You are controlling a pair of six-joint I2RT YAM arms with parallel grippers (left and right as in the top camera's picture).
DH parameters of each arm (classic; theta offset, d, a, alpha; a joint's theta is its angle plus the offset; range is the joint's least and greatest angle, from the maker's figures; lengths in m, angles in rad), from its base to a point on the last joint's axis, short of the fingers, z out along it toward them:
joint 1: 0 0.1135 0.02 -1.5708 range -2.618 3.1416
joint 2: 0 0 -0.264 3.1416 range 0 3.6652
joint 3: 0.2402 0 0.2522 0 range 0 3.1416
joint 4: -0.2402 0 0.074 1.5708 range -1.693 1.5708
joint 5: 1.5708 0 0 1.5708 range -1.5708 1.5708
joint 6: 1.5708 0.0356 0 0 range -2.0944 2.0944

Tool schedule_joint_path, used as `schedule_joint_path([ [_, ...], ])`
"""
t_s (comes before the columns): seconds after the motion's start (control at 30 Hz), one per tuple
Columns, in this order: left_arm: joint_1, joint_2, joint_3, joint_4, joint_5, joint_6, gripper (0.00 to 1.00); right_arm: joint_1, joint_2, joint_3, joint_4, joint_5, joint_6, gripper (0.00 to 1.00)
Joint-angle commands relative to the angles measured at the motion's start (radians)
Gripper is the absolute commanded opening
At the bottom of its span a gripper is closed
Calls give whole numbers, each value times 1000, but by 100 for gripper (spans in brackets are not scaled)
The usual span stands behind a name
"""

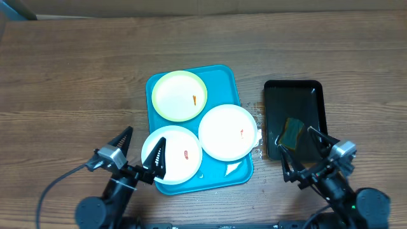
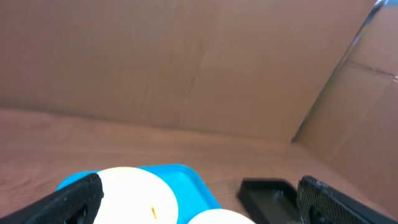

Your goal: Clean dirty plates on tray and stack at the side

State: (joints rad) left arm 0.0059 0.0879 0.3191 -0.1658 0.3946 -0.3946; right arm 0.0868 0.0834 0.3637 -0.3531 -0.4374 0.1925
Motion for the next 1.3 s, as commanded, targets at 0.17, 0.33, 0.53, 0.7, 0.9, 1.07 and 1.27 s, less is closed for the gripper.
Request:
schedule_joint_path([
  [0.17,-6,293,437,-333,-2,112,100,5,357,409,-286,9,17,100],
  [0.33,-6,390,544,-332,30,111,100,5,455,505,-243,-50,18,100],
  [0.53,-6,410,558,-340,50,66,100,5,464,507,-225,-201,26,100],
  [0.7,-6,461,571,-420,50,104,100,5,535,540,-277,-208,100,100],
  [0.9,-6,649,716,-658,44,161,100,2,859,724,-602,-60,100,100],
  [1.07,-6,819,851,-947,69,175,100,-3,1121,823,-644,-10,94,100],
  [1.27,-6,907,855,-1129,79,174,100,-60,1353,821,-688,292,307,86],
])
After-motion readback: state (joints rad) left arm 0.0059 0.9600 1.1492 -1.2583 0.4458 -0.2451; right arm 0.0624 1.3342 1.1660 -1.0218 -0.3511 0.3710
